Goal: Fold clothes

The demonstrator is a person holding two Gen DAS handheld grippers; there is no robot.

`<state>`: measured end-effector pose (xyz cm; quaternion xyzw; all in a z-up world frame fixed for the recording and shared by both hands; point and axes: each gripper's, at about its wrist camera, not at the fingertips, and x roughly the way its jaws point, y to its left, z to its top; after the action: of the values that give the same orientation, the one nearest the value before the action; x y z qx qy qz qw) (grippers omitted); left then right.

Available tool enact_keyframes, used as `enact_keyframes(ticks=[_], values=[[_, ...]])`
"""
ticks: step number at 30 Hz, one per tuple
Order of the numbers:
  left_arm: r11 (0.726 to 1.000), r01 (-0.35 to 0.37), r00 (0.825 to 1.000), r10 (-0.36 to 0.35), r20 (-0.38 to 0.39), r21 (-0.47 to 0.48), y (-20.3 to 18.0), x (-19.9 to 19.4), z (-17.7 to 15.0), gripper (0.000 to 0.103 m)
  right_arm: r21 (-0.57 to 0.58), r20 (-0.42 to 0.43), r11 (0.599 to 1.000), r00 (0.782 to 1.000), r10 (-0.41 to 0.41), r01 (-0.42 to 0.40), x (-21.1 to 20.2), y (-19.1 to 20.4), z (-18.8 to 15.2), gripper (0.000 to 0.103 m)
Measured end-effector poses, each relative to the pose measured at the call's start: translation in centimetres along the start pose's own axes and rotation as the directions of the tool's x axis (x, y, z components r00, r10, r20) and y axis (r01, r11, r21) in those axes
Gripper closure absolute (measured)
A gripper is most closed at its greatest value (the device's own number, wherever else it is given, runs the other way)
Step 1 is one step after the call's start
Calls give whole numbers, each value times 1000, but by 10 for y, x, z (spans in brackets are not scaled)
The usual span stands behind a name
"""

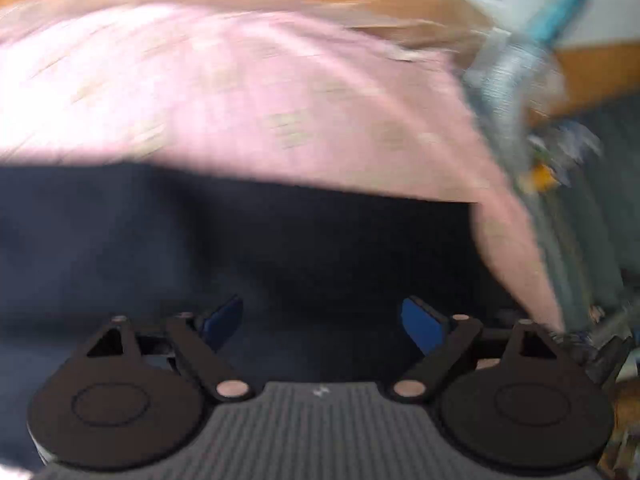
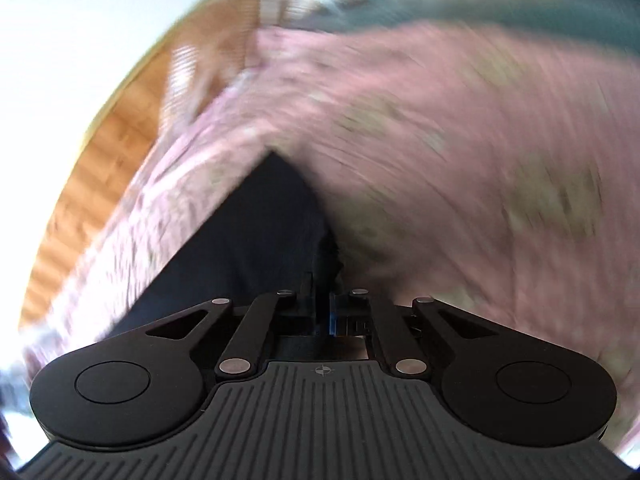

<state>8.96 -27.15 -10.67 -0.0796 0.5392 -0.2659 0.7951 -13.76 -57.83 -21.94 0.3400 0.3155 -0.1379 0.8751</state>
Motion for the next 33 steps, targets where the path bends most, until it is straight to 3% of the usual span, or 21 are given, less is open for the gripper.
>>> enact_keyframes(ticks=[2,5,9,12,13,15,16,17,20,22,23,26,28,30,32,33], values=[[996,63,998,-61,-19,59,-37,22,19,9,-165,16,986,1000,22,-20,-6,34,-2,100],[979,113,992,-102,-77,168,-87,64,33,5,-364,7,931,999,33,-28,-5,75,-15,100],[952,106,979,-51,-196,286,-130,132,28,5,-494,3,869,1000,18,-14,1,97,-33,100],[947,60,978,8,-209,316,-135,156,21,7,-541,13,841,999,34,-21,-3,102,-40,100],[950,45,979,19,-203,309,-133,158,20,13,-545,13,838,999,37,-24,-3,102,-42,100],[955,17,981,42,-190,297,-128,161,19,50,-552,14,833,999,45,-30,-4,102,-44,100],[957,2,981,54,-184,290,-126,162,18,93,-556,14,831,999,48,-32,-4,102,-45,100],[959,-12,982,65,-178,284,-124,164,17,95,-559,14,828,998,54,-36,-5,102,-47,100],[979,-18,987,50,-153,205,-98,148,15,95,-562,6,819,990,138,-111,-14,105,-46,98],[992,-33,985,52,-164,121,-63,139,9,94,-546,-55,810,974,220,-214,-18,106,-47,76],[995,-50,982,64,-178,82,-45,138,4,94,-535,-81,810,969,235,-241,-16,105,-49,73],[995,-94,974,86,-211,-27,6,136,-9,90,-498,-157,806,947,281,-322,-11,104,-54,72],[994,-80,981,66,-180,-70,18,136,-13,89,-471,-190,812,939,287,-344,-5,102,-57,76],[991,-82,988,68,-139,-102,23,132,-13,78,-439,-214,834,941,264,-334,5,100,-58,81],[992,-97,992,90,-89,-85,20,126,-11,45,-436,-273,843,939,209,-315,17,97,-63,82],[991,-111,992,107,-62,-69,18,122,-10,42,-436,-303,846,936,181,-305,23,96,-66,82]])
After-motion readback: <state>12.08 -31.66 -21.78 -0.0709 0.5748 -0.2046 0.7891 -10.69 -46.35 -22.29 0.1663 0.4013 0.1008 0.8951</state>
